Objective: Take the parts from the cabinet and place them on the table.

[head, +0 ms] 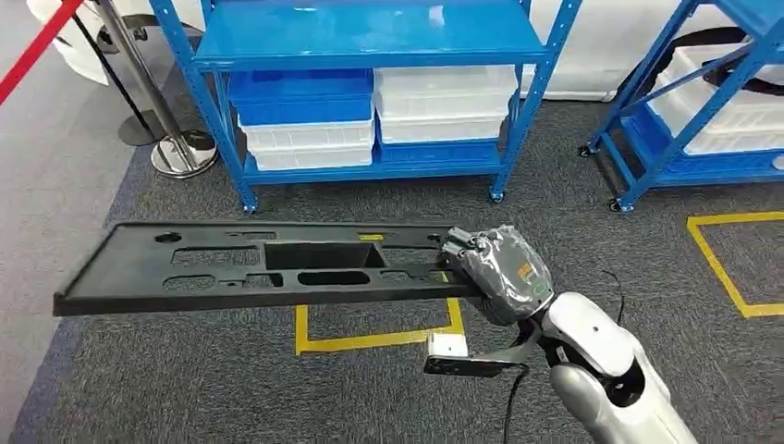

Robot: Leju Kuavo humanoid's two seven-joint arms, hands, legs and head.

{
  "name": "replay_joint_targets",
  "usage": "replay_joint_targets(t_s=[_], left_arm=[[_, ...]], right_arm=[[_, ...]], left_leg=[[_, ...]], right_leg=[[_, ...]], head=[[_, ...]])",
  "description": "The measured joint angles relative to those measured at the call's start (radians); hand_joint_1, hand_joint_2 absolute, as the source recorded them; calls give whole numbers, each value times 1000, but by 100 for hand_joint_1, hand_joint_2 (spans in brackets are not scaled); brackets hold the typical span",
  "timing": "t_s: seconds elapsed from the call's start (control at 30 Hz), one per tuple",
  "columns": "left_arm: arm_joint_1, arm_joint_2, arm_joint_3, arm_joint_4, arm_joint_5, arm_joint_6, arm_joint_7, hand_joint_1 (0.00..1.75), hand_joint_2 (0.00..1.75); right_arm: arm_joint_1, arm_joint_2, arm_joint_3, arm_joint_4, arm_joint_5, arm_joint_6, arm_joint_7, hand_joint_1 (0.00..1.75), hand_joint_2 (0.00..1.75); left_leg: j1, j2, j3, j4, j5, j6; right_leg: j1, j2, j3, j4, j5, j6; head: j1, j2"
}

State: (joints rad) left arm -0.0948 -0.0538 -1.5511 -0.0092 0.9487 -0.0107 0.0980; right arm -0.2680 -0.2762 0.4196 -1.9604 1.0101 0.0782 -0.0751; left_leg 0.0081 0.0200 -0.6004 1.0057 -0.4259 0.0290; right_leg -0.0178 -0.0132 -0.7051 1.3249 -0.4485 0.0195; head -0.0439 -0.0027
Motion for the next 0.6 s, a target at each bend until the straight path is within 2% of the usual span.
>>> replay_joint_targets(t_s=[0.03, 0.07, 0.1, 0.13, 0.2, 0.23, 0.27, 0.3, 0.33, 0.37, 0.4, 0.43, 0.47, 0.5, 0.53, 0.57, 0.6], left_arm=[[0, 0, 0, 0, -5, 1, 2, 0, 175], [1, 0, 0, 0, -7, 0, 5, 0, 175], [2, -1, 0, 0, -8, -2, 6, 0, 175], [4, -1, 0, 0, -11, -3, 6, 0, 175], [3, 0, 0, 0, -28, -6, 6, 0, 175], [3, 0, 0, 0, -34, -8, 6, 0, 175], [3, 2, 0, 0, -39, -8, 5, 0, 175], [5, 2, 0, 0, -41, -8, 5, 0, 175], [8, 2, 0, 0, -42, -8, 3, 0, 175], [9, 2, 0, 0, -42, -8, 3, 0, 175], [9, 2, 0, 0, -43, -9, 3, 0, 175], [10, 2, 0, 0, -43, -9, 3, 0, 175], [10, 2, 0, 0, -43, -9, 3, 0, 175], [10, 3, 0, 0, -43, -9, 3, 0, 175], [10, 3, 0, 0, -43, -9, 3, 0, 175], [10, 6, 0, 0, -43, -8, 3, 0, 175], [11, 10, 0, 1, -43, -8, 3, 0, 175]], right_arm=[[4, 0, 0, 0, -2, 0, 0, 175, 175], [6, 0, 0, 0, -4, 1, 0, 175, 175], [5, 0, 0, -1, -4, 1, 2, 175, 175], [6, 0, 0, -2, -4, 1, 2, 175, 175], [17, 0, 0, -6, -4, 0, 3, 175, 175], [28, 0, 0, -10, -4, 0, 6, 175, 175], [37, 0, 0, -14, -2, -1, 9, 175, 175], [39, 0, 0, -16, -2, -1, 10, 175, 175], [41, -6, 0, -18, -1, -1, 10, 175, 175], [45, -7, 0, -18, -1, -1, 10, 175, 175], [49, -8, 0, -18, -1, -1, 10, 175, 175], [55, -8, 0, -18, -1, -1, 10, 175, 175], [59, -8, 0, -18, -1, -1, 10, 175, 175], [61, -8, 0, -18, -1, -1, 10, 175, 175], [61, -8, 0, -21, 0, -1, 10, 175, 175], [61, -8, 0, -24, 0, -1, 10, 175, 175], [61, -8, 0, -26, 0, -1, 11, 175, 175]], left_leg=[[0, 7, -12, 3, 7, -4], [-1, 12, -16, 6, 13, -8], [-5, 18, -18, 10, 16, -14], [-5, 29, -17, 11, 21, -20], [-2, 54, -20, 6, 35, -33], [-4, 63, -20, 6, 38, -40], [2, 39, -29, 21, 16, -47], [1, 14, -43, 57, -29, -52], [2, -4, -68, 133, -87, -55], [2, -11, -94, 212, -131, -57], [1, -13, -116, 281, -157, -57], [1, -14, -122, 314, -159, -57], [1, -14, -103, 296, -139, -54], [0, -16, -62, 234, -104, -49], [-3, -28, -7, 146, -67, -40], [-5, -66, 44, 62, -43, -28], [-2, -109, 70, 22, -64, -15]], right_leg=[[1, -12, 57, -68, 18, -4], [3, -46, 136, -166, -4, -11], [15, -81, 204, -265, -57, -16], [20, -77, 231, -322, -86, -26], [24, -52, 219, -330, -83, -34], [19, -41, 215, -337, -72, -43], [15, -38, 211, -341, -60, -50], [14, -26, 202, -340, -53, -58], [15, -16, 192, -339, -45, -63], [17, -7, 183, -336, -40, -66], [20, 4, 174, -333, -34, -66], [23, 15, 164, -329, -29, -67], [24, 27, 156, -323, -26, -66], [26, 39, 149, -319, -24, -65], [27, 52, 145, -314, -23, -64], [26, 60, 142, -309, -22, -63], [27, 66, 134, -304, -21, -59]], head=[[0, 0], [0, 0], [0, 0], [0, 0], [0, 0], [0, 0], [0, 0], [0, 0], [0, 0], [0, 0], [0, 0], [0, 0], [0, 0], [0, 0], [0, 0], [0, 0], [0, 0]])
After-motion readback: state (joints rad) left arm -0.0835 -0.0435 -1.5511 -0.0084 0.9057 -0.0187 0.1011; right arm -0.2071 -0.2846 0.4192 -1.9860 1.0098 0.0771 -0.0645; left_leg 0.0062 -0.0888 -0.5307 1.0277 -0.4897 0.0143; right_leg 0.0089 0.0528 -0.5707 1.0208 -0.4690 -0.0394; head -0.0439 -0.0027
